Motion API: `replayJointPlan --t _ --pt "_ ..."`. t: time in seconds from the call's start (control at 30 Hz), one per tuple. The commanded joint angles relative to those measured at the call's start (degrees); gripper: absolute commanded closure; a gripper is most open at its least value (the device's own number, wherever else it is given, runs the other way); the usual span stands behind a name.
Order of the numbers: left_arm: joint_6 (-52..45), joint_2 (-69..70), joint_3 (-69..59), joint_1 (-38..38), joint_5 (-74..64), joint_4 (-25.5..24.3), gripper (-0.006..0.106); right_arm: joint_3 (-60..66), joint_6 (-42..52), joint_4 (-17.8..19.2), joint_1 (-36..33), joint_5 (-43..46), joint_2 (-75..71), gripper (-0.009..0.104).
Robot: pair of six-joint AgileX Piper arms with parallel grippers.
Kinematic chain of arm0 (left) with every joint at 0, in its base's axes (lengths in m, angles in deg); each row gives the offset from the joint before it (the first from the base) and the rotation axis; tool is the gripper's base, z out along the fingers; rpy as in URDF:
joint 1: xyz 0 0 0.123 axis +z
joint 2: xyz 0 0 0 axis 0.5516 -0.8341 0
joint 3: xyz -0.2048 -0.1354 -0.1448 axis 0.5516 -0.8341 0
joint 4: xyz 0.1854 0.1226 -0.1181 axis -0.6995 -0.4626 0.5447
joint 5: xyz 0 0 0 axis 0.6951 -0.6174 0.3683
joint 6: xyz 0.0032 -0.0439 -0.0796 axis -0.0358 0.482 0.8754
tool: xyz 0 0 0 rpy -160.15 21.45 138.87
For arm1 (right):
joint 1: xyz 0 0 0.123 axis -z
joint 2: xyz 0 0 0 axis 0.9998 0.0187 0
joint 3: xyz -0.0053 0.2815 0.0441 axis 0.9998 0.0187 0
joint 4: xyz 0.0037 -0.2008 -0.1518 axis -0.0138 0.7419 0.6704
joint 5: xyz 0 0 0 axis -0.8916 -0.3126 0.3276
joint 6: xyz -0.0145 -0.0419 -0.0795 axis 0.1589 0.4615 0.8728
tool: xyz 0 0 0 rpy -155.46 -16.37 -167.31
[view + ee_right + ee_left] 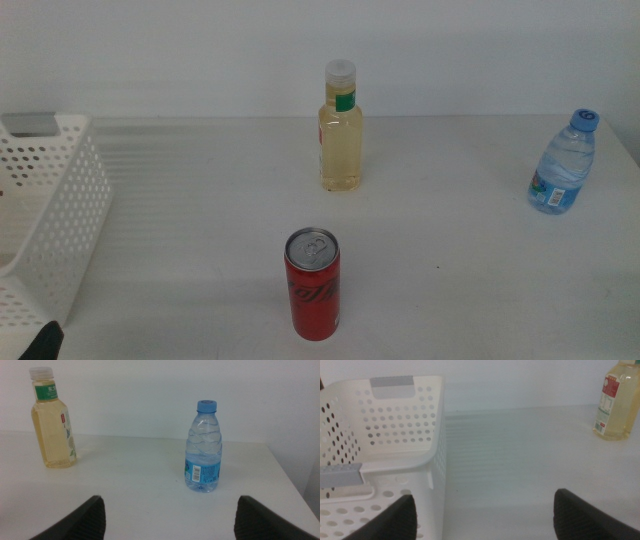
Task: Use arms to grab the bottles and put them into the dustbin to the left of the table.
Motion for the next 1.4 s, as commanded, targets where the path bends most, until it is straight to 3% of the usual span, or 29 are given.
replayJointPlan --t 0.0,0.43,0.67,1.0,1.37 --pt "0.7 -0.9 -0.3 -0.8 6.1 0.8 0.01 -0.5 0.5 0.3 0.3 4.4 -1.6 0.028" --pt "0.7 -27.8 -0.2 -23.5 36.6 1.5 0.01 -0.5 0.5 0.3 0.3 4.4 -1.6 0.028" --pt "0.7 -48.2 -0.3 -33.8 55.5 5.7 0.01 -0.5 0.5 0.3 0.3 4.4 -1.6 0.028" --pt "3.3 -71.5 -0.4 -37.1 82.6 4.5 0.01 -0.5 0.5 0.3 0.3 4.4 -1.6 0.028" --pt "3.8 -74.2 -0.4 -37.1 84.6 3.4 0.01 -0.5 0.5 0.3 0.3 4.4 -1.6 0.028"
